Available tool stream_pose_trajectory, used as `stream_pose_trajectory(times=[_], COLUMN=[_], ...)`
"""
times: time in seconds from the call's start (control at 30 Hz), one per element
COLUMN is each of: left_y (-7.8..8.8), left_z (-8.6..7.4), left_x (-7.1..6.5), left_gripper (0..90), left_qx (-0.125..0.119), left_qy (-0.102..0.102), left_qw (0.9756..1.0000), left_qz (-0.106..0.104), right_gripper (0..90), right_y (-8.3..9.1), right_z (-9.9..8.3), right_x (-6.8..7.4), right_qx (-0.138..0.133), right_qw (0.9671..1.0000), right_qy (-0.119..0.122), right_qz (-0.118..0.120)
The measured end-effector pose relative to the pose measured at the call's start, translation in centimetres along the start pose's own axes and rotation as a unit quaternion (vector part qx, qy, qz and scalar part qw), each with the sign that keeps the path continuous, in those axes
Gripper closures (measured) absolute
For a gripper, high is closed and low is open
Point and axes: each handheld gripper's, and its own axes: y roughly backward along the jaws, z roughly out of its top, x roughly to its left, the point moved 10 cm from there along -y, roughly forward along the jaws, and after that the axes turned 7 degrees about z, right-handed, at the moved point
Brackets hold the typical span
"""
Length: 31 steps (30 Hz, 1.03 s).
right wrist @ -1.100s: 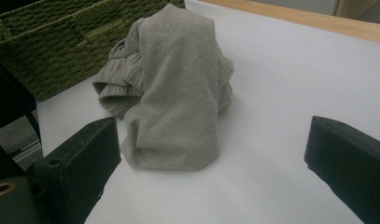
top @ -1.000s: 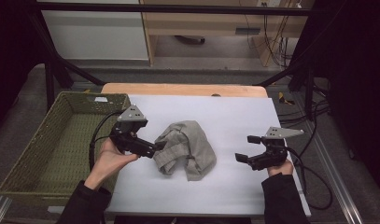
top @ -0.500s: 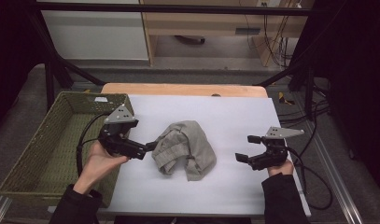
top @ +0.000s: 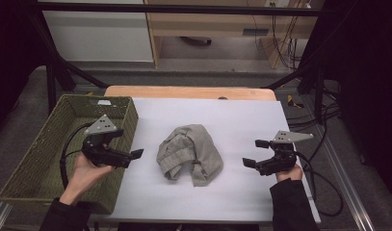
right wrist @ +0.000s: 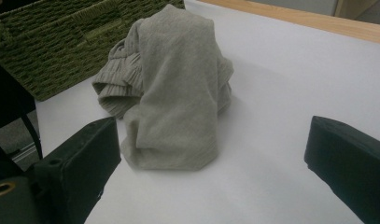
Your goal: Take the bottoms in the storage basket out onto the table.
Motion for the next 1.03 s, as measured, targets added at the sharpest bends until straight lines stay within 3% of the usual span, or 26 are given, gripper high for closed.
stream_pose_trajectory(times=[0.1, 0.43, 1.03], left_y=[-0.1, -0.2, -0.4], left_z=[-0.8, -2.9, -4.4], left_x=[0.9, 2.6, 3.6], left_gripper=[3.1, 3.2, 3.2], left_qx=[0.002, 0.003, 0.006], left_qy=[0.008, 0.027, 0.034], left_qw=[0.9999, 0.9996, 0.9993], left_qz=[0.010, 0.008, 0.013], right_gripper=[4.0, 4.0, 4.0], right_y=[0.0, -0.1, -0.1], right_z=[0.0, -0.1, -0.2], right_x=[0.0, 0.0, -0.1], right_qx=[0.001, 0.003, 0.002], right_qw=[1.0000, 1.0000, 1.0000], right_qy=[0.000, -0.002, -0.001], right_qz=[0.000, -0.001, 0.001])
